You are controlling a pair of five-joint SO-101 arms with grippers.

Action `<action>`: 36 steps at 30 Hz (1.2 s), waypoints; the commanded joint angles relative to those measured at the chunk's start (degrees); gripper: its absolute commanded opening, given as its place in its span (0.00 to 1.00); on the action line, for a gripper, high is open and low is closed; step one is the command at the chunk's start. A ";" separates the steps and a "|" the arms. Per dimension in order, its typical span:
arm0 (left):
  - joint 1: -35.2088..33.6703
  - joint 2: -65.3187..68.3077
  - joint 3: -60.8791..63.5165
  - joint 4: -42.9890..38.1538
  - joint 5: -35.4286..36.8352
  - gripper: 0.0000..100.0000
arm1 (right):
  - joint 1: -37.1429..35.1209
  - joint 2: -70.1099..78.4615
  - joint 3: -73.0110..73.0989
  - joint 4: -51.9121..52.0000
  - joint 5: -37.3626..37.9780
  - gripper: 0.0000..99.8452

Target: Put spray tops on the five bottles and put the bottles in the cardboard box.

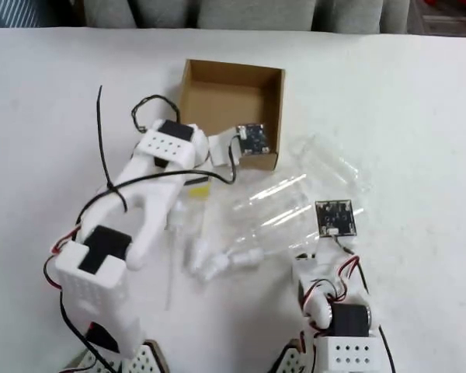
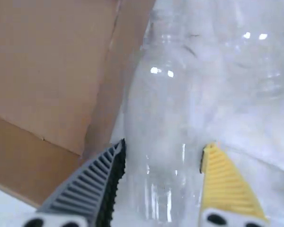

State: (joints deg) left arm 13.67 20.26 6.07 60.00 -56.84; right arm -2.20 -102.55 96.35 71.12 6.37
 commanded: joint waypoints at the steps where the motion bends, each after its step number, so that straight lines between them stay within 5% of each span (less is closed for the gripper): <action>1: -0.04 -0.40 -0.26 6.95 -0.53 0.25 | 0.31 -0.57 0.53 -1.10 3.96 0.03; 10: -4.62 -0.57 -0.79 12.92 0.62 0.24 | 0.31 -0.57 0.53 -1.10 4.48 0.03; 18: -12.26 -0.57 -5.63 13.19 13.10 0.05 | 0.31 -0.57 0.53 -1.10 4.48 0.03; 29: -22.29 -0.57 -16.79 30.59 26.81 0.06 | 0.31 -0.57 0.53 -1.10 4.48 0.03; 36: -33.98 -0.57 -17.23 32.35 27.96 0.06 | 0.31 -0.57 0.53 -1.10 4.48 0.03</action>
State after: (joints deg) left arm -13.23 21.05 -7.82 91.47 -30.11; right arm -2.20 -102.55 96.35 71.12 10.33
